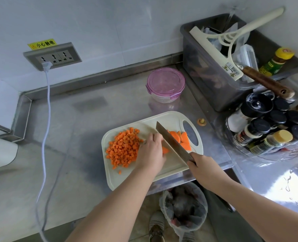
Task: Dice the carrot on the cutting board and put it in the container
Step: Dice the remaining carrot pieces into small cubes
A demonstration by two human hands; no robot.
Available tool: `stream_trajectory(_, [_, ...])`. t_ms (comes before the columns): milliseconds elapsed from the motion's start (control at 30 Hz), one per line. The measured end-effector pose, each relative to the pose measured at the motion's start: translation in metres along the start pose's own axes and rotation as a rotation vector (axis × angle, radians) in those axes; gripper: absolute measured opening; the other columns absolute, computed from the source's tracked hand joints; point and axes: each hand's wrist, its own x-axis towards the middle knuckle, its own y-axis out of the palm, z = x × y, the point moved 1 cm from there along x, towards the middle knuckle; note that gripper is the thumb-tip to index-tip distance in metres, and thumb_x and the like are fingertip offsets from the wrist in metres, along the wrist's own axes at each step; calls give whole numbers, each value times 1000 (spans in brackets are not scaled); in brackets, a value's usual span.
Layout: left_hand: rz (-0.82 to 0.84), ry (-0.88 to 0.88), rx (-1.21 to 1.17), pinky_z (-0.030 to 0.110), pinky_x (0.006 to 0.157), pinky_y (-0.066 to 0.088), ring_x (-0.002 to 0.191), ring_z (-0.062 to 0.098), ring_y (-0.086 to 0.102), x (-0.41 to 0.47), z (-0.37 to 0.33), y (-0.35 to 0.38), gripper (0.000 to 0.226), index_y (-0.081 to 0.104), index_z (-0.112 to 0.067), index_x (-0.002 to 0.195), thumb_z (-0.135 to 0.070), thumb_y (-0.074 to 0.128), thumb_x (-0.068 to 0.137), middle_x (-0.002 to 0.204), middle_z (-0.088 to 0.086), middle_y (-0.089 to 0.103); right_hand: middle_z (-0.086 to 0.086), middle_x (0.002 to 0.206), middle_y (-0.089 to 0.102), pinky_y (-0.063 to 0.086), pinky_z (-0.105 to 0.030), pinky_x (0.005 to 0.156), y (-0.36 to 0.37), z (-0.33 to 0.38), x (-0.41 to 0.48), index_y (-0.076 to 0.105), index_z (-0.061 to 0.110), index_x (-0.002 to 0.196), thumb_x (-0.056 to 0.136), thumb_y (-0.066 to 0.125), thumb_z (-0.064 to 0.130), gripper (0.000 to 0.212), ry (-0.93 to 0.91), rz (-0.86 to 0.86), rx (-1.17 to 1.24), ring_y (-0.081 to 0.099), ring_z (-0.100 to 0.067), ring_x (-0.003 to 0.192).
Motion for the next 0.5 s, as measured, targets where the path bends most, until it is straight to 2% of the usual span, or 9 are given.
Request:
stream_trajectory(133, [-58, -57, -113, 28, 84, 46, 108, 25, 58, -3, -1, 3, 50, 41, -17, 125, -12, 68, 83, 129, 7, 43, 8, 74, 48, 36, -17, 52, 4, 2, 1, 47, 22, 99, 104, 32, 24, 17, -17, 25, -60, 48, -4, 65])
stream_trajectory(233, [-85, -85, -172, 28, 80, 46, 102, 26, 59, -3, 1, 5, 44, 43, -15, 123, -8, 65, 85, 128, 7, 44, 3, 85, 57, 53, -24, 67, 9, 6, -2, 51, 19, 117, 104, 31, 26, 25, -44, 47, -102, 59, -10, 75])
stream_trajectory(300, [-95, -78, -193, 26, 76, 43, 100, 25, 59, -1, 3, 5, 40, 44, -14, 119, -5, 64, 85, 126, 7, 45, 0, 88, 60, 57, -32, 74, 10, 8, -4, 51, 18, 116, 104, 30, 26, 25, -45, 43, -112, 62, -15, 79])
stream_trajectory(400, [-100, -77, -208, 21, 69, 37, 98, 24, 60, 1, 6, 3, 37, 43, -12, 117, -5, 63, 86, 125, 7, 45, 0, 85, 59, 56, -33, 72, 12, 11, -4, 50, 17, 112, 104, 30, 25, 23, -60, 41, -135, 61, -15, 76])
stream_trajectory(500, [-93, -76, -232, 22, 71, 44, 101, 22, 61, -1, 9, 4, 36, 43, -11, 118, -7, 62, 87, 126, 7, 48, 0, 87, 62, 58, -34, 73, 15, 13, -5, 51, 18, 114, 104, 31, 27, 25, -64, 56, -144, 63, -14, 77])
